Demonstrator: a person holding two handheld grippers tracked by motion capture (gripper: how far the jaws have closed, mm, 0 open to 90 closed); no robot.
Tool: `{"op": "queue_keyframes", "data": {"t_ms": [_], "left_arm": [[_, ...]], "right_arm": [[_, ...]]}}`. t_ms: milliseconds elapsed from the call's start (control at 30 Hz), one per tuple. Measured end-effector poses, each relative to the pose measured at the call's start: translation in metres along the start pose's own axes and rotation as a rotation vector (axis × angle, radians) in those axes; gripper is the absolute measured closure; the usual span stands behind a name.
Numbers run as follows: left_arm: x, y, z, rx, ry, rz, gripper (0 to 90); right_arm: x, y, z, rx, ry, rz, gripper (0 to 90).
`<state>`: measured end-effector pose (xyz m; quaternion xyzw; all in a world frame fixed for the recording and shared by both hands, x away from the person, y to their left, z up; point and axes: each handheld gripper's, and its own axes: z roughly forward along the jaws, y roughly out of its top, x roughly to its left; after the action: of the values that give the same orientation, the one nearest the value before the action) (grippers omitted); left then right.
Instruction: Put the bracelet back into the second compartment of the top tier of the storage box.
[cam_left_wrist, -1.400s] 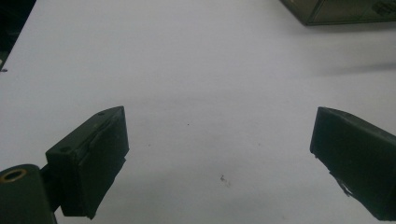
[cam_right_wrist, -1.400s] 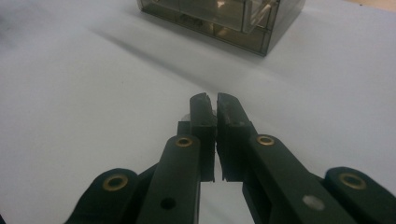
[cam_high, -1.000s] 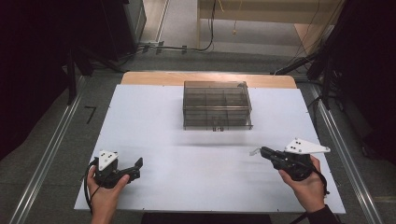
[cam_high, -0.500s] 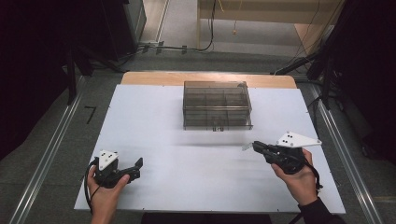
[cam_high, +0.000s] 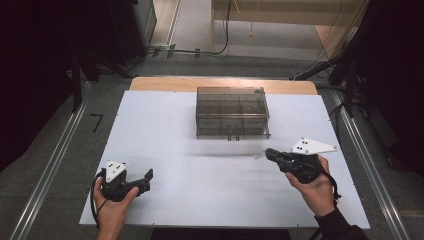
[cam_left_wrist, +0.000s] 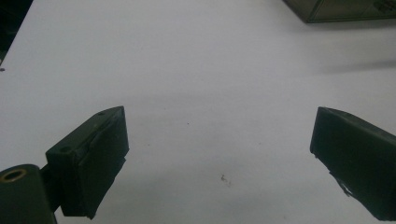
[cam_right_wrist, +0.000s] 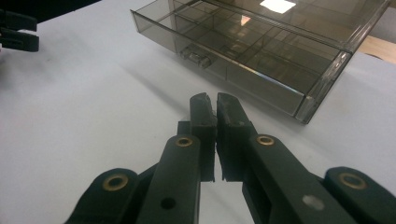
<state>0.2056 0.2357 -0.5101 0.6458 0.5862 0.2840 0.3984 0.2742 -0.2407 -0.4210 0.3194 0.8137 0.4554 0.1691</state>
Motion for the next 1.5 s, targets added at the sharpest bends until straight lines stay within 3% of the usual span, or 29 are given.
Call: {"op": "queue_keyframes", "data": {"t_ms": [900, 1500], "left_arm": [[0.0, 0.0, 0.0, 0.004, -0.003, 0.006, 4.9], [0.0, 0.0, 0.0, 0.001, -0.004, 0.003, 4.8]], "right_arm": [[0.007, 0.024, 0.018, -0.024, 0.034, -0.038, 83.9], [0.007, 0.042, 0.031, -0.071, 0.043, -0.029, 83.9]]}}
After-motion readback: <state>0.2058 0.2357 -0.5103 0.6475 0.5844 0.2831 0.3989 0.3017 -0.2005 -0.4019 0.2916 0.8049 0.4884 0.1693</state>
